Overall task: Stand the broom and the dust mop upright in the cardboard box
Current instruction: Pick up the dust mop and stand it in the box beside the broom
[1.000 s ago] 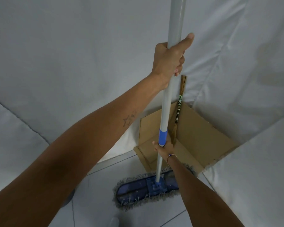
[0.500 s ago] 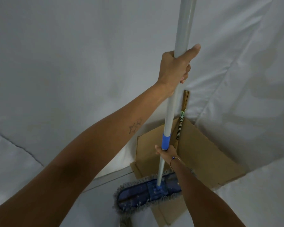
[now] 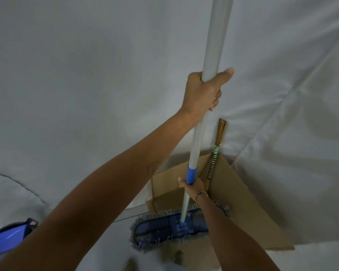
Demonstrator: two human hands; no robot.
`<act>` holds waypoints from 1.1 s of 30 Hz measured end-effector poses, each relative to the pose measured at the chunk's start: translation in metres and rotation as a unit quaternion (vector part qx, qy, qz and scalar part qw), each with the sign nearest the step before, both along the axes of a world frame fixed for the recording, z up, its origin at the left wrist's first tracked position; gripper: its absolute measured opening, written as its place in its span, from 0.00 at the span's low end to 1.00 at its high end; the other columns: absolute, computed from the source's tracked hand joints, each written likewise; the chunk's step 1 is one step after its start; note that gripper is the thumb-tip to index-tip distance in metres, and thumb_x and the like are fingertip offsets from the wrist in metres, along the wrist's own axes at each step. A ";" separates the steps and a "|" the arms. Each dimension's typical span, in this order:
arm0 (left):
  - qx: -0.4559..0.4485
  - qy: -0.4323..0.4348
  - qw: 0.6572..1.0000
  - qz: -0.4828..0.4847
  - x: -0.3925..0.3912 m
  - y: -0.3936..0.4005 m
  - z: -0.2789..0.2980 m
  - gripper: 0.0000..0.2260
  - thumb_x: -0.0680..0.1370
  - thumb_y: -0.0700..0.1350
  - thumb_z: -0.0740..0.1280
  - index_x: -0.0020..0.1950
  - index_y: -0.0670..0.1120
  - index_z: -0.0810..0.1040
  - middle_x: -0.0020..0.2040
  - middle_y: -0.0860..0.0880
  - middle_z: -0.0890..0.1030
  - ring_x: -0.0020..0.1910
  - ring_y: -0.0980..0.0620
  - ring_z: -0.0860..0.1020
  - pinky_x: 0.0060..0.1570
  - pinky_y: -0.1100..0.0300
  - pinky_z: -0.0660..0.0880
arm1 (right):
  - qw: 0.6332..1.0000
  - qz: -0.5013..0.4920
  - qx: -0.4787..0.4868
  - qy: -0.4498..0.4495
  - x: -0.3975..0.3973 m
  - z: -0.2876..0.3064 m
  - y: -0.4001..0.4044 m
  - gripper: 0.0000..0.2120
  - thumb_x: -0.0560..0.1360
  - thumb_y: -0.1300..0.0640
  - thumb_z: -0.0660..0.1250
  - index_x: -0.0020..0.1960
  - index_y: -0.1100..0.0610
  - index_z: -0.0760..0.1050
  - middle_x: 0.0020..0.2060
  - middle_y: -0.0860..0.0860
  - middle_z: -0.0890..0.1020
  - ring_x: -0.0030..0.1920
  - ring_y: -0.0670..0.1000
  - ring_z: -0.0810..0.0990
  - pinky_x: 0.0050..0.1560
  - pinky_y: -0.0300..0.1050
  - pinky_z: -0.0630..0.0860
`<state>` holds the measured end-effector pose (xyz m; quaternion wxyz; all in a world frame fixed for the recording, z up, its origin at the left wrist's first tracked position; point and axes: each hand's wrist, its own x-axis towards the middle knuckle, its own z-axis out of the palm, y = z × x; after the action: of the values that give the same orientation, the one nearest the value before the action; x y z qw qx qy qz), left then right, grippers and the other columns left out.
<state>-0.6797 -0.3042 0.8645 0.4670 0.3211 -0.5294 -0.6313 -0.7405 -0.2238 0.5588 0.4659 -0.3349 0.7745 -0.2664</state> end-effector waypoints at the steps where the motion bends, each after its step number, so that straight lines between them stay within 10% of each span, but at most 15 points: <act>1: 0.000 -0.006 1.000 0.006 -0.009 -0.003 -0.004 0.21 0.75 0.45 0.70 0.26 0.46 0.65 0.19 0.51 0.64 0.17 0.54 0.61 0.22 0.62 0.61 | 1.000 0.007 0.003 -0.003 -0.007 -0.002 -0.003 0.21 0.73 0.48 0.67 0.52 0.66 0.79 0.51 0.62 0.84 0.39 0.51 0.79 0.32 0.33 0.71; 19: 0.008 -0.075 0.992 0.098 -0.053 -0.075 -0.058 0.21 0.76 0.41 0.68 0.26 0.44 0.64 0.19 0.51 0.66 0.18 0.53 0.63 0.23 0.62 0.64 | 0.996 0.074 0.038 -0.045 -0.050 -0.062 -0.074 0.22 0.73 0.47 0.68 0.52 0.67 0.78 0.51 0.63 0.84 0.40 0.51 0.77 0.33 0.36 0.74; 25: 0.004 -0.088 0.993 0.084 -0.050 -0.094 -0.076 0.21 0.76 0.39 0.68 0.25 0.45 0.64 0.18 0.52 0.66 0.17 0.54 0.63 0.22 0.62 0.64 | 0.994 0.101 0.039 -0.024 -0.052 -0.072 -0.099 0.20 0.73 0.47 0.68 0.30 0.57 0.66 0.26 0.53 0.71 0.28 0.49 0.68 0.31 0.39 0.69; 33: 0.028 -0.124 0.991 0.051 -0.049 -0.103 -0.135 0.22 0.76 0.40 0.68 0.24 0.46 0.66 0.18 0.52 0.68 0.18 0.52 0.66 0.26 0.58 0.69 | 0.982 0.173 0.073 0.033 -0.060 -0.102 -0.122 0.21 0.70 0.48 0.72 0.29 0.54 0.63 0.26 0.50 0.69 0.30 0.50 0.70 0.39 0.47 0.74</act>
<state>-0.7289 -0.4077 0.7299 0.4198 0.4365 -0.5486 -0.5764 -0.8008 -0.3461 0.4572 0.5025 -0.4373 0.7372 -0.1132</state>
